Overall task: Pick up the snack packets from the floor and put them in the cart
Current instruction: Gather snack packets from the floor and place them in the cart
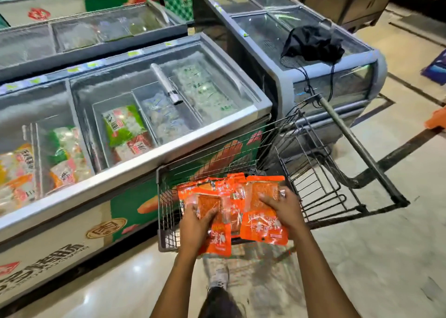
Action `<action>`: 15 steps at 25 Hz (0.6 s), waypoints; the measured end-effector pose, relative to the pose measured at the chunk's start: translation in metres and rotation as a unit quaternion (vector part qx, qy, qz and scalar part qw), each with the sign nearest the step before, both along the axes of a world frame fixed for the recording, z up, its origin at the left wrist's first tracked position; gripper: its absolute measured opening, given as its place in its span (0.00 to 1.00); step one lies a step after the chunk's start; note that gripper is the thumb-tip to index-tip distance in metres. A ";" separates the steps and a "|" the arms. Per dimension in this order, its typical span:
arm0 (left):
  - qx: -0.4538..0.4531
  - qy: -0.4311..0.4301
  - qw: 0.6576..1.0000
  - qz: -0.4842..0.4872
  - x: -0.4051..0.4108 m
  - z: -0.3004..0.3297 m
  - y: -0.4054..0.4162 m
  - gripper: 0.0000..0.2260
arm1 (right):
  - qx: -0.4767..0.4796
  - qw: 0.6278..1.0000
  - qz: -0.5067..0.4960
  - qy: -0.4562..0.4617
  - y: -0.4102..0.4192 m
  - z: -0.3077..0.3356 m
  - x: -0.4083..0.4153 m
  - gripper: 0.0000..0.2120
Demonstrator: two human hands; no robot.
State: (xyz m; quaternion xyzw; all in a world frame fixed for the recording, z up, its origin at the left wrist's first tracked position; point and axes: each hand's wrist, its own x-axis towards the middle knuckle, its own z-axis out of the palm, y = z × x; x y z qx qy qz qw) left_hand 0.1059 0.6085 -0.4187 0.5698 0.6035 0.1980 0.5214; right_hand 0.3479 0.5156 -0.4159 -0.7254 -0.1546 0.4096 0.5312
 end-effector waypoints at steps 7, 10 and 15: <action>-0.031 0.021 0.999 0.011 0.040 -0.105 0.074 0.20 | -0.085 0.995 0.048 0.001 0.099 -0.114 0.032 0.22; -0.047 0.041 0.998 0.006 0.050 -0.150 0.095 0.23 | -0.125 0.991 0.054 0.002 0.125 -0.167 0.038 0.14; -0.090 0.089 0.992 -0.018 0.070 -0.251 0.119 0.26 | -0.214 0.971 0.102 0.013 0.145 -0.306 0.048 0.35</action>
